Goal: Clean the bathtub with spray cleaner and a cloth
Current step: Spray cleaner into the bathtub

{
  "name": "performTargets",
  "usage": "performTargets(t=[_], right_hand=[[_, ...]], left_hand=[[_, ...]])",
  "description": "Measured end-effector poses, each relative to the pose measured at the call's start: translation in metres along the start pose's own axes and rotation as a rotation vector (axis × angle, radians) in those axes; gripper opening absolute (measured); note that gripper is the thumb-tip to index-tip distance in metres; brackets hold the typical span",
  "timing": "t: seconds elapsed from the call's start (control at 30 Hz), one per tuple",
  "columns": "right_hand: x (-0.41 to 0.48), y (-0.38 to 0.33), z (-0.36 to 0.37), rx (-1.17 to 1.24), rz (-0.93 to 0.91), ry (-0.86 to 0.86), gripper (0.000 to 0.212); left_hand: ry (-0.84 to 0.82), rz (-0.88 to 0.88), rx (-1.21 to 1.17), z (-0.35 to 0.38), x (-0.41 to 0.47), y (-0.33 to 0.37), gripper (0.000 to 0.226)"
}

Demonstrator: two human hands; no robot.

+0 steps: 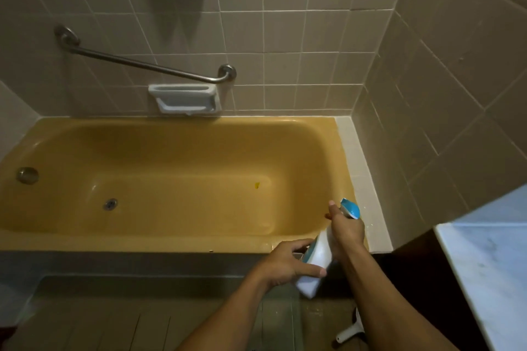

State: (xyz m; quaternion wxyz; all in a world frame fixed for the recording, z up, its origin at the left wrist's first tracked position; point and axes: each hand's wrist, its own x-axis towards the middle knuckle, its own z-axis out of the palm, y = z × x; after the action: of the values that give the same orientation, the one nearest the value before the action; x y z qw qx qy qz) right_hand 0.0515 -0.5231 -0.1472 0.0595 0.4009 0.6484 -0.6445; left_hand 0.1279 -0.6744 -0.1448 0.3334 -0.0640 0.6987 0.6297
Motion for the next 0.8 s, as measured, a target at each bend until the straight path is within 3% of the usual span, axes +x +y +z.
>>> performTargets(t=[0.2, 0.37, 0.53, 0.8], right_hand=[[0.019, 0.037, -0.027, -0.124, 0.101, -0.013, 0.031], [0.029, 0.064, -0.033, -0.137, 0.134, -0.152, 0.028], [0.029, 0.076, -0.014, -0.200, 0.174, -0.185, 0.027], [-0.019, 0.078, 0.092, -0.398, 0.000, -0.681, 0.021]], left_hand=[[-0.011, -0.084, -0.024, 0.038, -0.003, -0.029, 0.071], [0.019, -0.153, -0.070, 0.051, -0.003, -0.057, 0.074], [0.038, -0.193, -0.113, 0.044, 0.000, -0.076, 0.082], [0.275, -0.229, -0.296, -0.023, -0.020, -0.118, 0.110]])
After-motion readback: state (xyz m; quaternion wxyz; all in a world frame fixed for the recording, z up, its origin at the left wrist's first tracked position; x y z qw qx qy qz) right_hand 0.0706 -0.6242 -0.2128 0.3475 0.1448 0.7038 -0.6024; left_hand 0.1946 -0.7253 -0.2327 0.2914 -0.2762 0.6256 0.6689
